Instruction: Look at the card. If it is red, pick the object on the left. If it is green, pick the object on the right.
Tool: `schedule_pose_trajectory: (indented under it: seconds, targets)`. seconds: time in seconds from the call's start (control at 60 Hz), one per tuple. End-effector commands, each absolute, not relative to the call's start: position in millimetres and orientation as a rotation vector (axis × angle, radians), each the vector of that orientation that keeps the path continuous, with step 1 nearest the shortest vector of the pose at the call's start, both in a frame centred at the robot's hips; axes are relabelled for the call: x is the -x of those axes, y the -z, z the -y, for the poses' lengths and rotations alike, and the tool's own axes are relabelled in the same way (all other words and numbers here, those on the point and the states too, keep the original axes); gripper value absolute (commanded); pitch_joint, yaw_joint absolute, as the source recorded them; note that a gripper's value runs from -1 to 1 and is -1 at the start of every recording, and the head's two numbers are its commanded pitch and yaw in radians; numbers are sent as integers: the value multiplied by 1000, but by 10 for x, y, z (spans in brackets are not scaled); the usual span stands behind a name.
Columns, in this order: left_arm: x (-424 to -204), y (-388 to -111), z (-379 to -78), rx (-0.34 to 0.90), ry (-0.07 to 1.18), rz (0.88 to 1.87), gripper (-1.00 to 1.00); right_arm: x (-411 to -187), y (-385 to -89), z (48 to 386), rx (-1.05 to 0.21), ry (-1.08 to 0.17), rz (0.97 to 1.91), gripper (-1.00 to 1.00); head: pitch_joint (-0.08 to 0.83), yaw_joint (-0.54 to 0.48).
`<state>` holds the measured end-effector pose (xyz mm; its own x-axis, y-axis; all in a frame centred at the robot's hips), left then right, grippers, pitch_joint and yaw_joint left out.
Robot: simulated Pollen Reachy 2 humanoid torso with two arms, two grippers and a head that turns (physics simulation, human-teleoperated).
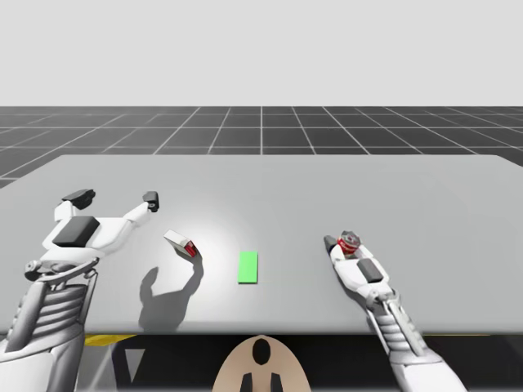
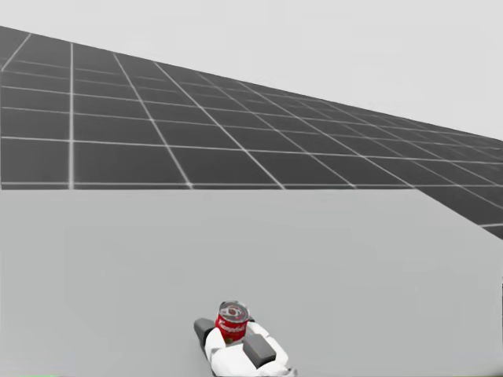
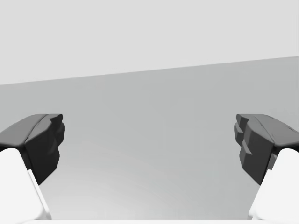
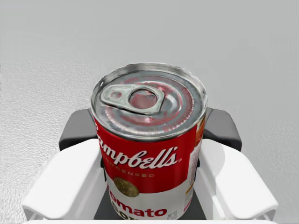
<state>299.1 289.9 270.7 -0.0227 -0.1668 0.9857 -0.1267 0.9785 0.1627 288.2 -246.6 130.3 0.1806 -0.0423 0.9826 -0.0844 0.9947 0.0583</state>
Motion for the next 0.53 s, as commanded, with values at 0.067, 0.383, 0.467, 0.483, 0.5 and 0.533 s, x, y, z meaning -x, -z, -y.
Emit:
schedule_pose_trajectory:
  seconds: [0.067,0.383,0.467,0.483,0.5,0.533]
  targets:
    - [-2999,-2707,-2900,-230,29,1597,-1000,-2817,-1656,2403,-125,-39,1462,985,261,-469]
    - [-3011,-2716,-2909,-228,25,1598,-1000,-2621,-2787,2343,-130,-81,1709,998,246,-467]
    - [-3016,-2714,-2912,-227,26,1597,-1000,-2544,-3101,2333,-126,-100,1784,1000,244,-469]
    - [-3016,-2714,-2912,-227,26,1597,-1000,-2534,-3137,2331,-125,-101,1793,1000,243,-469]
    - [-3016,-2715,-2913,-227,26,1597,-1000,-2524,-3172,2328,-122,-104,1803,1000,243,-469]
    - [-3015,-2716,-2912,-226,25,1597,-1000,-2497,-3272,2325,-115,-112,1831,1000,242,-468]
